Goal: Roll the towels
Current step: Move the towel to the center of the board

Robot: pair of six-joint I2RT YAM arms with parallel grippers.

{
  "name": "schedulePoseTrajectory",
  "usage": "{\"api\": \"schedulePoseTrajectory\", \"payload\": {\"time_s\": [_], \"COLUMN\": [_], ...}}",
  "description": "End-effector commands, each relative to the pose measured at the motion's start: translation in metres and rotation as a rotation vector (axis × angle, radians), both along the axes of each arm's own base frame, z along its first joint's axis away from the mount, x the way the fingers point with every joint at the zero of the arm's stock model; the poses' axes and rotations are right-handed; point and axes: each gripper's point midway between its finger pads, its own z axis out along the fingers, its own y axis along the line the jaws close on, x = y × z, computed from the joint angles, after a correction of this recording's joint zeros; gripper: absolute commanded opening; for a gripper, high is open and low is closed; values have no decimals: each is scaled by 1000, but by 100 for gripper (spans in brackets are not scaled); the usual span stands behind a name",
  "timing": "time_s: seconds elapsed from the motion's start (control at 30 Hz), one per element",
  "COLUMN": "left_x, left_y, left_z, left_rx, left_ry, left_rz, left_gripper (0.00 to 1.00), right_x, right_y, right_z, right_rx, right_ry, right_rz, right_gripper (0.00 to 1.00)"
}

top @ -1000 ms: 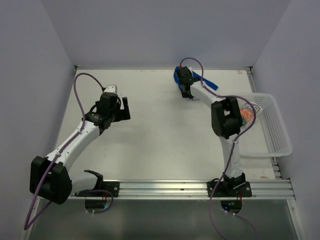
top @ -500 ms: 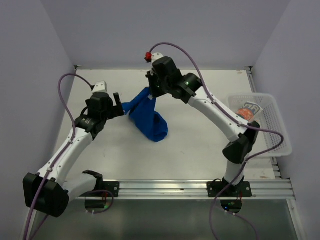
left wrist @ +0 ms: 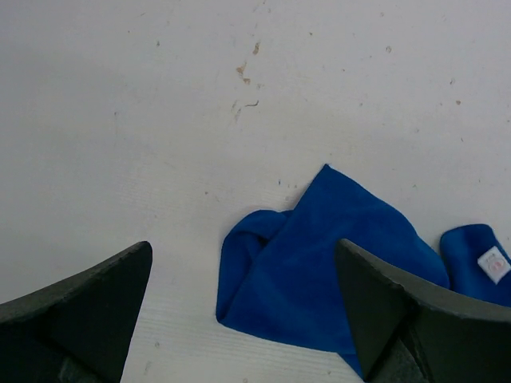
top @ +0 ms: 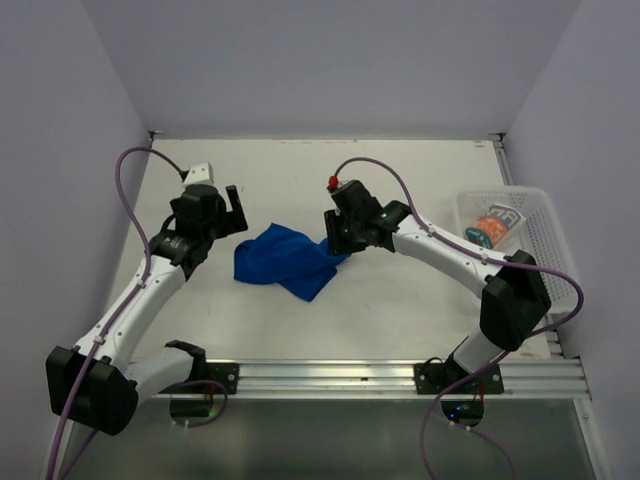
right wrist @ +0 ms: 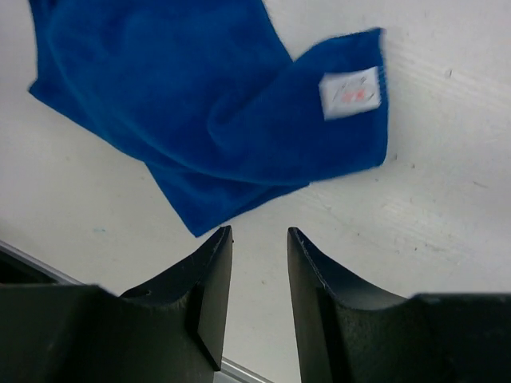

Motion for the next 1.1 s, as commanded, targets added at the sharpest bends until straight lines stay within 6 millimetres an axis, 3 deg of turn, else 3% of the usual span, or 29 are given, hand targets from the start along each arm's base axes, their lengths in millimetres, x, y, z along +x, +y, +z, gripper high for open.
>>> {"api": "schedulePoseTrajectory", "payload": {"time_s": [0.0, 0.17, 0.43, 0.6, 0.77, 0.87, 1.07], "left_x": [8, 9, 12, 13, 13, 13, 12], "left_y": [1, -8, -19, -21, -22, -21, -21], "left_z": [4, -4, -18, -22, -22, -22, -21], "left_rx": [-6, -19, -34, -33, -31, -29, -29], "left_ry": [-23, 6, 51, 64, 65, 63, 61], "left_rz": [11, -35, -90, -100, -106, -104, -104], "left_gripper": [100, 100, 100, 99, 99, 99, 99], "right_x": [0, 2, 34, 41, 43, 41, 38], "right_y": [10, -10, -45, -32, -15, -18, -23], "right_z": [13, 9, -22, -41, -75, -95, -108], "right_rx": [114, 91, 110, 159, 211, 186, 174], "right_ry": [-35, -51, 3, 56, 133, 178, 176], "right_rz": [-20, -55, -225, -198, -208, -246, -267], "right_gripper": [38, 37, 39, 42, 46, 47, 49]}}
